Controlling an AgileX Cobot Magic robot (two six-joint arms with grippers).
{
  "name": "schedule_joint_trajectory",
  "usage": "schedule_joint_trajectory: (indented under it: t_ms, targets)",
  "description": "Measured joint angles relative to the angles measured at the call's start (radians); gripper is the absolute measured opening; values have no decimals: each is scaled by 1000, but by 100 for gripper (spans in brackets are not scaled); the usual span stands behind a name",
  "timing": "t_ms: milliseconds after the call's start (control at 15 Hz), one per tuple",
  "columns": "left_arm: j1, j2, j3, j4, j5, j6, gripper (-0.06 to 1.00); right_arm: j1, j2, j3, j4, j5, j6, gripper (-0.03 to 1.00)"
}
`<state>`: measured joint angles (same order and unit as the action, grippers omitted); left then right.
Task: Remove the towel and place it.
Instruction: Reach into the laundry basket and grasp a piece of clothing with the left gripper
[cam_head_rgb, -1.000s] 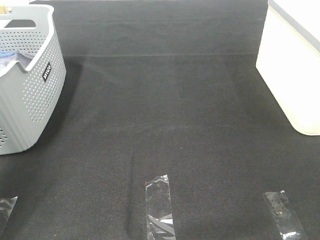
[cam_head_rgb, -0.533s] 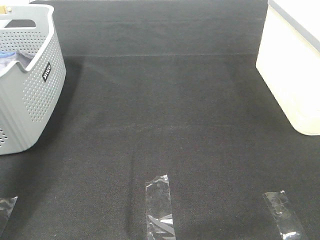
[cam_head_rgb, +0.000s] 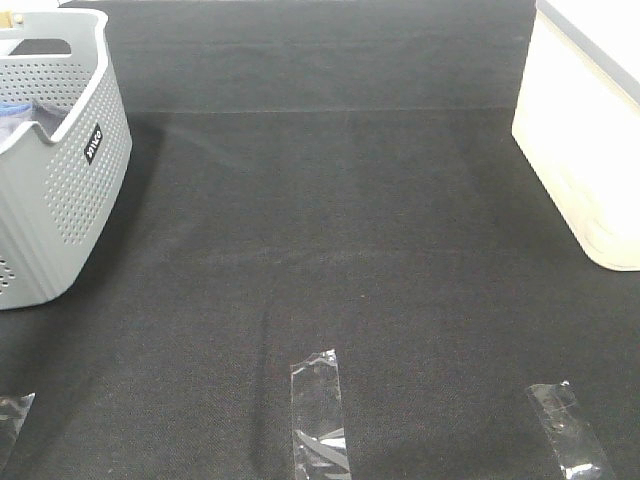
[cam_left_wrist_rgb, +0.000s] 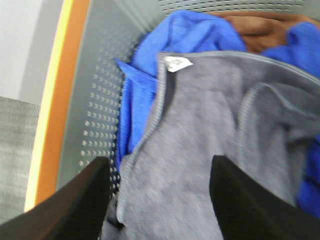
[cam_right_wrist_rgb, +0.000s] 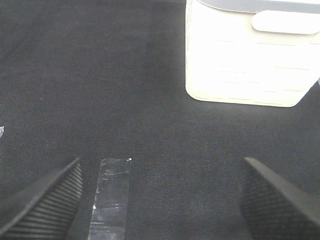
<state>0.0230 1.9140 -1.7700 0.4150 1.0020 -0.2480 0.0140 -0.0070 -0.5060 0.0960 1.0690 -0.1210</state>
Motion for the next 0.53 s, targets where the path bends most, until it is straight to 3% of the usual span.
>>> schedule_joint_trajectory:
  t_ms: [533]
  targets:
    - [116,227,-181,-31,-20,54,57,0,0,0,0,0,0,79]
